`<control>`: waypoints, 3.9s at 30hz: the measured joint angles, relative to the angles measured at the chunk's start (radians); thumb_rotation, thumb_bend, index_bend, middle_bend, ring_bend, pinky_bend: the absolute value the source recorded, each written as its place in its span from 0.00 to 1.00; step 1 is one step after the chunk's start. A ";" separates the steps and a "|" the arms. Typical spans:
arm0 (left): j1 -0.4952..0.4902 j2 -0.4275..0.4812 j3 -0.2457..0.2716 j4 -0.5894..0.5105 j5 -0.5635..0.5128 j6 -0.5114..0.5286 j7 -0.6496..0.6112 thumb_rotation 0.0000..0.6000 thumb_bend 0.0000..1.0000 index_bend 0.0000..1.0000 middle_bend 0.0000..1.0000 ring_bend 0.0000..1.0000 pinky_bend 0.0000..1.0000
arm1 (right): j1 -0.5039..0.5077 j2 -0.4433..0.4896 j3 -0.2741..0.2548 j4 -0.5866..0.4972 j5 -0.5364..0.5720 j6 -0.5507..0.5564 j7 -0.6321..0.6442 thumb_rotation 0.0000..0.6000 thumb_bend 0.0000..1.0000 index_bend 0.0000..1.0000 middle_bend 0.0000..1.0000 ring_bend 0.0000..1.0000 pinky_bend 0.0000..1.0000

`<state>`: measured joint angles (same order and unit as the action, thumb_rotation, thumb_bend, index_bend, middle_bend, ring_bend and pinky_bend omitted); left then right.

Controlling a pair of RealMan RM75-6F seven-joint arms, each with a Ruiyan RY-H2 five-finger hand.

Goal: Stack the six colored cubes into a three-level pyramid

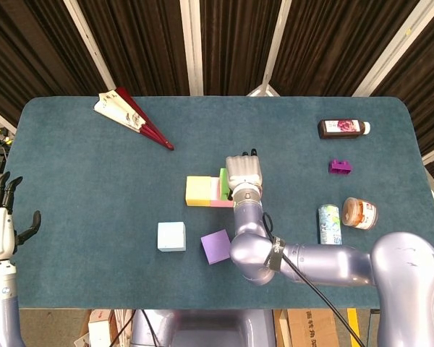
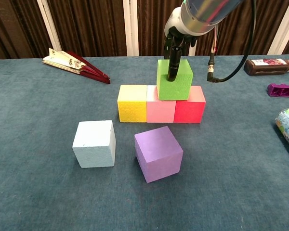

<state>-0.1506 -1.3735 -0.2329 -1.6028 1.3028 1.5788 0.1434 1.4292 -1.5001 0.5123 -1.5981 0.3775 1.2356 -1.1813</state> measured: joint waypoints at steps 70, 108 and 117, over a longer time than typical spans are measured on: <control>-0.006 -0.010 -0.006 0.008 -0.015 -0.004 0.021 1.00 0.48 0.15 0.01 0.00 0.00 | -0.058 0.003 0.119 -0.051 0.019 0.029 -0.078 1.00 0.26 0.00 0.01 0.01 0.00; -0.087 0.197 0.098 -0.237 0.050 -0.257 0.079 1.00 0.28 0.10 0.04 0.00 0.00 | -1.156 0.436 -0.452 -0.262 -1.610 0.315 1.007 1.00 0.13 0.00 0.01 0.00 0.00; -0.179 0.248 0.089 -0.406 -0.067 -0.373 0.268 1.00 0.25 0.10 0.08 0.00 0.00 | -1.240 0.265 -0.499 -0.063 -1.722 0.365 0.994 1.00 0.13 0.00 0.01 0.00 0.00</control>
<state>-0.3292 -1.1259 -0.1444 -2.0093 1.2361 1.2058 0.4115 0.1894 -1.2349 0.0135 -1.6609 -1.3442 1.6009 -0.1876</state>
